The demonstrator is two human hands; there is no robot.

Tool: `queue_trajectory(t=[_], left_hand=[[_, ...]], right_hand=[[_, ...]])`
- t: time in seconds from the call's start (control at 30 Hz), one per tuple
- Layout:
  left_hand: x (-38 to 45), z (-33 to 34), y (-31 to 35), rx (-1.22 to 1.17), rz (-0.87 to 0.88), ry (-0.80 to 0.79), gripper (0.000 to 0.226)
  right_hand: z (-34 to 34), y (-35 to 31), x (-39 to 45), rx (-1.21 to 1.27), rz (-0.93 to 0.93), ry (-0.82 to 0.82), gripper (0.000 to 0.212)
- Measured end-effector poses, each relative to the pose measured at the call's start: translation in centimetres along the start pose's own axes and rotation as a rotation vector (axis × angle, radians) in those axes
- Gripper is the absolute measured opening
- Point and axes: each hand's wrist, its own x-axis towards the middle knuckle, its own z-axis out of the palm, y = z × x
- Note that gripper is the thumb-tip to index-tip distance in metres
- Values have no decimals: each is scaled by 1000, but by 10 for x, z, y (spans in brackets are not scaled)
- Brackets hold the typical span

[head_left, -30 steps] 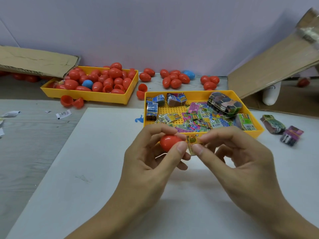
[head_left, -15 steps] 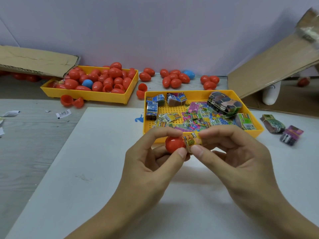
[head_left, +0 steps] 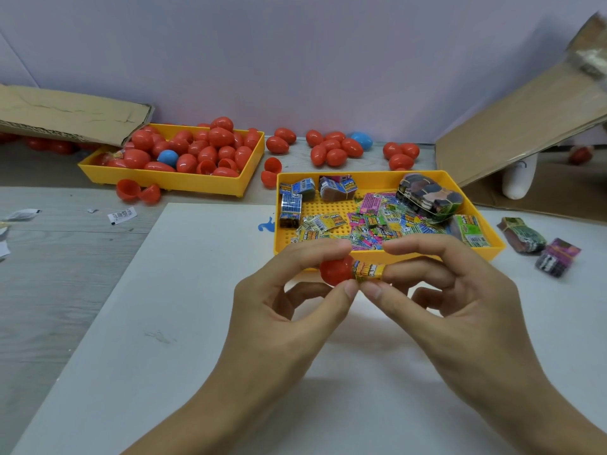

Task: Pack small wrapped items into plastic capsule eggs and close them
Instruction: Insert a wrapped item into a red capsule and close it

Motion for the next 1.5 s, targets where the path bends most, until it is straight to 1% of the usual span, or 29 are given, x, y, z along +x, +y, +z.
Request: queue_trajectory(t=[0.1,0.23,0.33,0.53,0.7,0.93,1.07,1.23,1.37,1.5], left_hand=[[0,1,-2,-16,21,-8,28],[0,1,-4,-18,45,18,27],[-1,1,-5,-19,63,37,24],[-2,2,-3,14,85,79,26],[-3,3,0,92,150,95,29],[-4,3,2,163,189,129,29],[-3,3,1,143,175,157,27],[-4,4,1,101,144,135,28],[-3,4,1,116,152,126,29],[-4,4,2,113,149,123,29]], right_hand=[[0,-1,0,-9,0,5,41],[-1,-2,0,-44,-32,-2,35],[-1,-3,-2,-5,-22,-6,30],[-1,-5,-2,57,7,-20,17],[2,-5,-4,176,15,-21,19],[4,-6,-5,187,-5,45,17],[4,-7,-5,144,-25,61,17],[2,-5,-3,116,58,42,15],[-5,-2,1,82,118,16,23],[-3,1,0,9,96,-37,16]])
